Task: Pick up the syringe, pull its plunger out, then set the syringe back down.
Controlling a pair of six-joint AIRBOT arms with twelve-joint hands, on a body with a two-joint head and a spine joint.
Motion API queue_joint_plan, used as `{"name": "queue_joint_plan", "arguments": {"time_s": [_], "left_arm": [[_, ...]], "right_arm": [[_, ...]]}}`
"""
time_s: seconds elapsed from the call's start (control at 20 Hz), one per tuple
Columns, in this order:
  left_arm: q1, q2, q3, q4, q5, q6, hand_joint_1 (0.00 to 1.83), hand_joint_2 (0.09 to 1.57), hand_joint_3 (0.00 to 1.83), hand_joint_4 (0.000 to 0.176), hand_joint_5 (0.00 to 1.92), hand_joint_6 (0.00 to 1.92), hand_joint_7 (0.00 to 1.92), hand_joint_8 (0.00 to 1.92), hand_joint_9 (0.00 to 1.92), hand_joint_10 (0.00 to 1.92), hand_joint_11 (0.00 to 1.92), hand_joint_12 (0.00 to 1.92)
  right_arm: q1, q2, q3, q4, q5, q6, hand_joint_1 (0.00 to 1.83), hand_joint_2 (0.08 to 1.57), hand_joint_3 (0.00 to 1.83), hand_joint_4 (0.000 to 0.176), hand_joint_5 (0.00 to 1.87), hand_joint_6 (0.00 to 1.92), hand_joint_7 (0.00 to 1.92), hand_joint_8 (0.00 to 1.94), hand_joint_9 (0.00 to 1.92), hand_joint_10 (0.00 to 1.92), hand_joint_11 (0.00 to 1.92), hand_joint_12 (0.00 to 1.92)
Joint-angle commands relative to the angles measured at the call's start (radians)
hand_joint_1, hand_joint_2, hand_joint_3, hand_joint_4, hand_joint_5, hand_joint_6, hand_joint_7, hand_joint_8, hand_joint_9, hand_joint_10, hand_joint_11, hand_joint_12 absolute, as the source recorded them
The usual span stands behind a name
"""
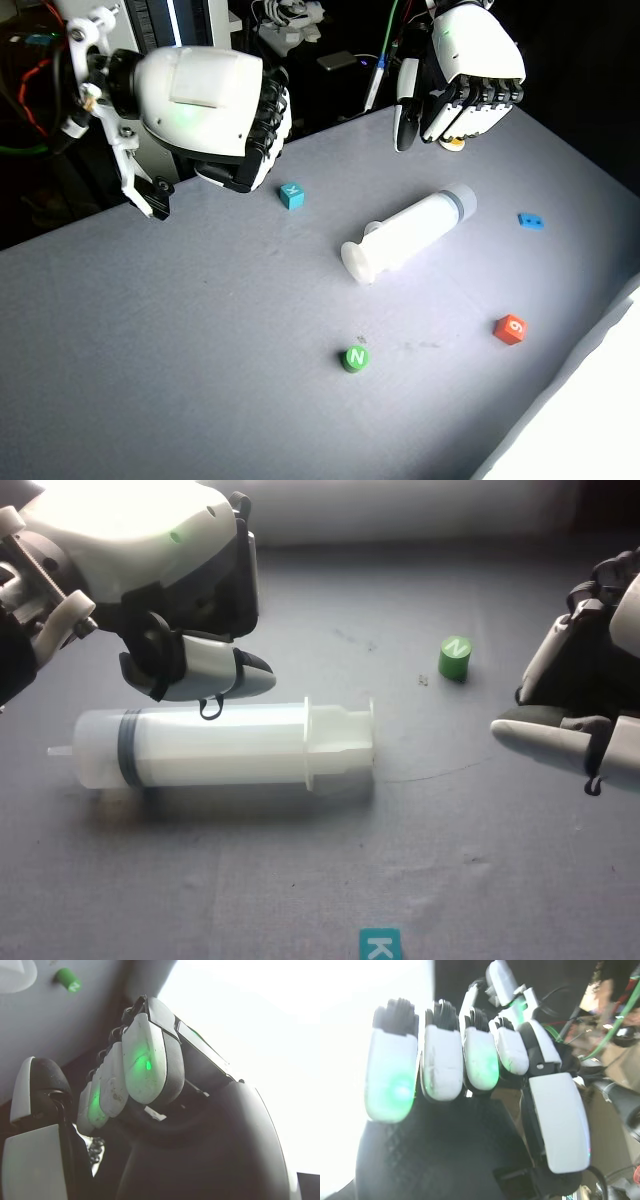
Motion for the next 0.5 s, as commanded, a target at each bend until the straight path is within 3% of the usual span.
{"name": "queue_joint_plan", "arguments": {"time_s": [0.0, 0.05, 0.15, 0.45], "left_arm": [[-0.013, -0.007, 0.004, 0.04, -0.045, 0.005, 0.0, 1.12, 0.27, 0.0, 0.07, 0.02, 0.06, 0.03, 0.06, 0.03, 0.0, 0.19], [-0.015, -0.008, 0.006, 0.034, -0.046, 0.011, 0.0, 1.12, 0.27, 0.0, 0.07, 0.02, 0.06, 0.03, 0.06, 0.03, 0.0, 0.19], [-0.015, -0.007, 0.008, 0.02, -0.045, 0.024, 0.0, 1.25, 0.01, 0.0, 0.08, 0.0, 0.06, 0.0, 0.07, 0.0, 0.0, 0.12], [-0.015, -0.008, 0.013, -0.032, -0.047, 0.073, 0.0, 1.26, 0.0, 0.0, 0.1, 0.0, 0.08, 0.0, 0.08, 0.0, 0.0, 0.18]], "right_arm": [[0.004, 0.011, -0.003, -0.005, 0.131, 0.003, 0.03, 1.2, 0.16, 0.0, 0.02, 0.04, 0.02, 0.01, 0.0, 0.0, 0.0, 0.03], [0.0, 0.02, -0.004, -0.003, 0.147, 0.003, 0.03, 1.2, 0.16, 0.0, 0.02, 0.04, 0.02, 0.01, 0.0, 0.0, 0.0, 0.03], [-0.011, 0.042, -0.018, -0.003, 0.154, 0.016, 0.03, 1.27, 0.02, 0.0, 0.02, 0.0, 0.02, 0.0, 0.0, 0.0, 0.0, 0.0], [-0.018, 0.053, -0.047, 0.025, 0.148, 0.043, 0.04, 1.27, 0.0, 0.0, 0.06, 0.01, 0.04, 0.01, 0.01, 0.0, 0.01, 0.0]]}}
